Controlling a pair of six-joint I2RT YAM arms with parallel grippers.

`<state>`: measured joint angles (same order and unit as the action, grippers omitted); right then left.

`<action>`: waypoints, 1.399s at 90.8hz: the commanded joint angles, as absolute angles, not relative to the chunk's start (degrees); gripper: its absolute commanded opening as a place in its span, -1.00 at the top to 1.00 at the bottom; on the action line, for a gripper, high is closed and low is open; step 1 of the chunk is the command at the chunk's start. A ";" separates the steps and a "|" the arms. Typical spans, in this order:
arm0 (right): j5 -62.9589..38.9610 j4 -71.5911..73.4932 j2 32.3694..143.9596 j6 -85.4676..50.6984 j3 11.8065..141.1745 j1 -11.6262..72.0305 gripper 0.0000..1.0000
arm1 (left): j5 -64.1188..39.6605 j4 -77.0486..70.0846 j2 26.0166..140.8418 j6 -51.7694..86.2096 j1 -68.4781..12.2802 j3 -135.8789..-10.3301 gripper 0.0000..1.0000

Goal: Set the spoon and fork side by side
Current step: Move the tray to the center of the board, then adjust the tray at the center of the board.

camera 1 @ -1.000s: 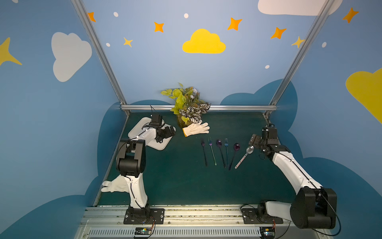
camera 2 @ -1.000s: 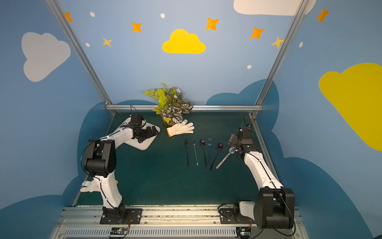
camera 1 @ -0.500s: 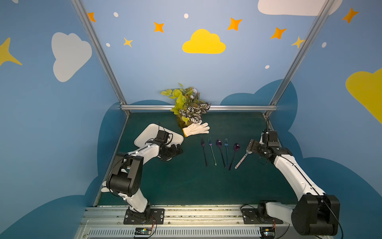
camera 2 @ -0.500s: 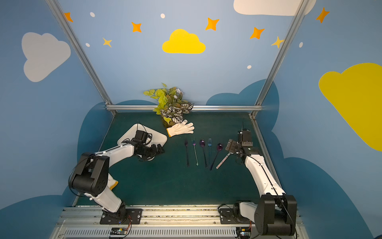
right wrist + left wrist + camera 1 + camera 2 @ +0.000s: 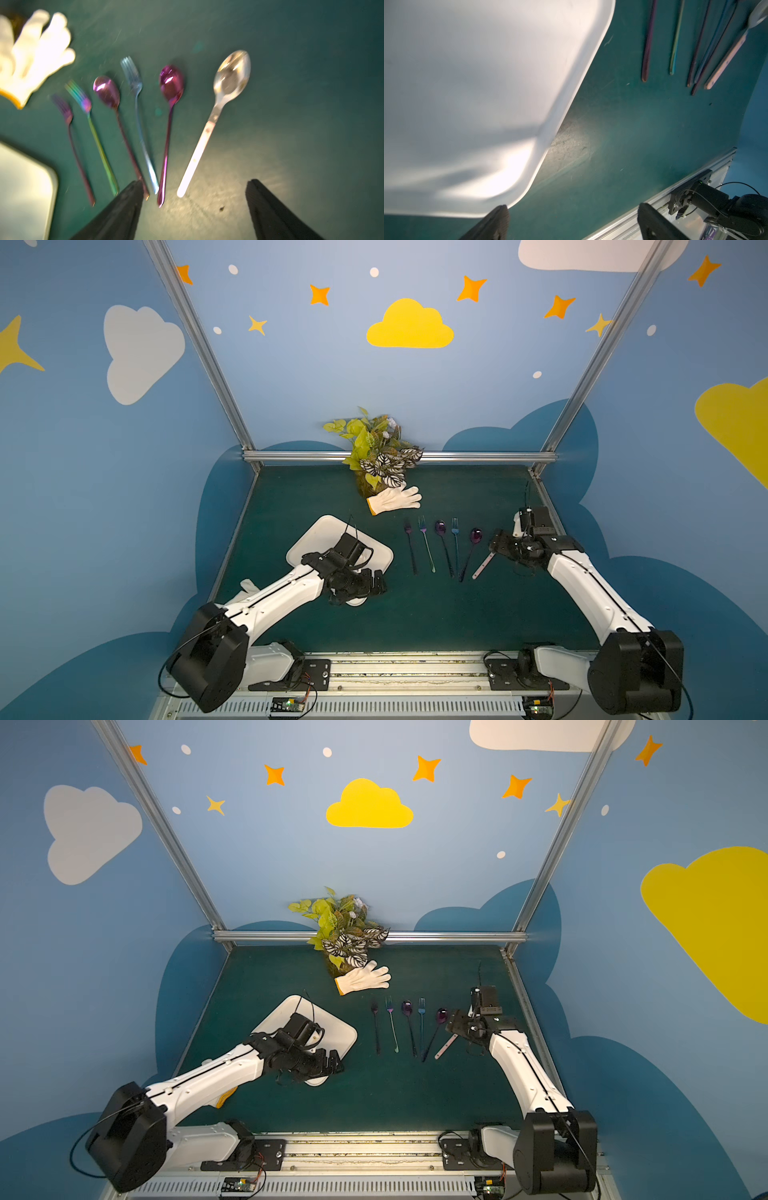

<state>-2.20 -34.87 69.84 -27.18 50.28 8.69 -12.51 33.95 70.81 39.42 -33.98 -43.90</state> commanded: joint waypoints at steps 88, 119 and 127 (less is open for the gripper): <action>1.13 -10.17 112.83 -86.83 69.75 61.21 0.19 | 1.01 53.71 43.86 25.89 -22.68 -48.80 -1.00; -2.72 -19.44 114.85 -82.39 71.75 59.44 0.84 | 0.08 54.10 45.55 23.27 -22.46 -49.32 -1.00; -4.05 -25.09 113.63 -76.28 73.04 57.91 0.97 | 0.18 54.01 46.16 22.46 -22.47 -49.74 -1.00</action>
